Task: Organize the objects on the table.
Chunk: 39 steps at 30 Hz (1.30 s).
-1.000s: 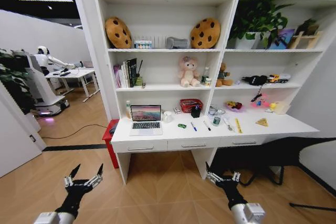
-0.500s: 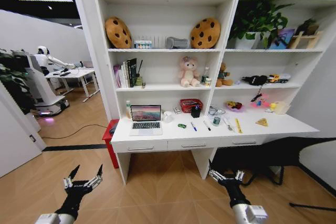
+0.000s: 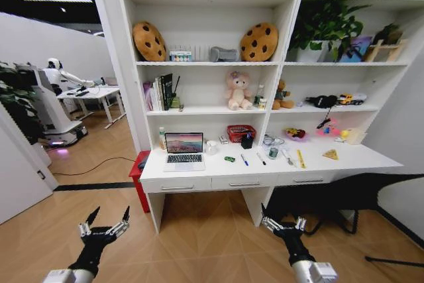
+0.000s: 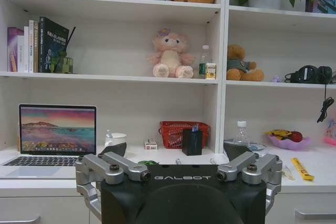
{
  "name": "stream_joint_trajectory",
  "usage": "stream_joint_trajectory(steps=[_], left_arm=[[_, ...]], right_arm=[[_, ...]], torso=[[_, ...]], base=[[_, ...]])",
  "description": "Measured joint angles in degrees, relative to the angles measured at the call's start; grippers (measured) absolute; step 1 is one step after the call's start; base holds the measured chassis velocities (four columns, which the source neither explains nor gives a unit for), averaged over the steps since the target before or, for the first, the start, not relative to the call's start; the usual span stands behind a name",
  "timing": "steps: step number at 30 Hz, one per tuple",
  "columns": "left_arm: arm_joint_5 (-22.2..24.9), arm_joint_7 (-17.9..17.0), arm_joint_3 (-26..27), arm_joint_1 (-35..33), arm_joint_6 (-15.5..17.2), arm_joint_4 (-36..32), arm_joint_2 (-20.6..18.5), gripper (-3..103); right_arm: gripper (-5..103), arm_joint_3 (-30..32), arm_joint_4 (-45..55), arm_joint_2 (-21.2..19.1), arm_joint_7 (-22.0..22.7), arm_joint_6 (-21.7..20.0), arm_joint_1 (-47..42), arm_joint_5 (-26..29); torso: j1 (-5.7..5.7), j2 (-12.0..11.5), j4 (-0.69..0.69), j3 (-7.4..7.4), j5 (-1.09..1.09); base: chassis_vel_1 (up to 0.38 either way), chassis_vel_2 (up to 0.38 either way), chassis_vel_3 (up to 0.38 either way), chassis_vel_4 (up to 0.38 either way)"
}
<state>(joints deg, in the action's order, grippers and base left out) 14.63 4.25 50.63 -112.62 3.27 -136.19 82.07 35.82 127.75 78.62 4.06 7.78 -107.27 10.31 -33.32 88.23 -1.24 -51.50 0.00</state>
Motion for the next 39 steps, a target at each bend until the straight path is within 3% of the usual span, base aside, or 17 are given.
stream_joint_trajectory(steps=[13,28,32,34,35,39], left_arm=[[0.0,-0.1,0.1,-0.2,0.1,0.1,0.5,96],[0.0,-0.1,0.3,-0.3,0.1,-0.1,0.6,97],[-0.7,-0.6,0.2,-0.5,-0.3,0.2,1.2,97],[-0.6,-0.6,0.2,-0.4,-0.6,0.3,1.1,97],[-0.6,-0.5,0.2,-0.3,-0.7,0.3,1.1,97],[-0.6,-0.5,0.2,-0.3,-0.8,0.3,0.9,97]], right_arm=[[100,-0.1,0.1,-0.3,0.2,0.1,0.2,0.7],[100,-0.2,0.2,0.0,0.2,1.4,0.5,0.6],[100,-1.0,-0.7,-0.1,0.5,5.4,1.6,1.4],[100,-0.9,-0.3,-0.1,0.8,5.4,1.8,1.5],[100,-0.9,-0.2,-0.3,1.0,5.4,1.9,1.5],[100,-0.3,-0.2,-0.5,1.2,5.3,1.8,1.1]], torso=[[0.0,0.0,-0.01,0.0,0.01],[-0.01,0.0,0.0,-0.01,0.02],[-0.03,0.0,0.02,-0.01,0.0],[-0.06,0.0,-0.03,-0.02,-0.06],[-0.1,0.0,0.05,-0.03,0.07],[-0.08,0.0,-0.01,-0.02,-0.03]], base=[[-0.142,0.134,0.14,-0.139],[-0.286,0.28,0.295,-0.3],[-0.327,0.334,0.348,-0.316],[-0.321,0.24,0.271,-0.243],[-0.219,0.24,0.146,-0.206],[-0.116,0.148,0.051,-0.052]])
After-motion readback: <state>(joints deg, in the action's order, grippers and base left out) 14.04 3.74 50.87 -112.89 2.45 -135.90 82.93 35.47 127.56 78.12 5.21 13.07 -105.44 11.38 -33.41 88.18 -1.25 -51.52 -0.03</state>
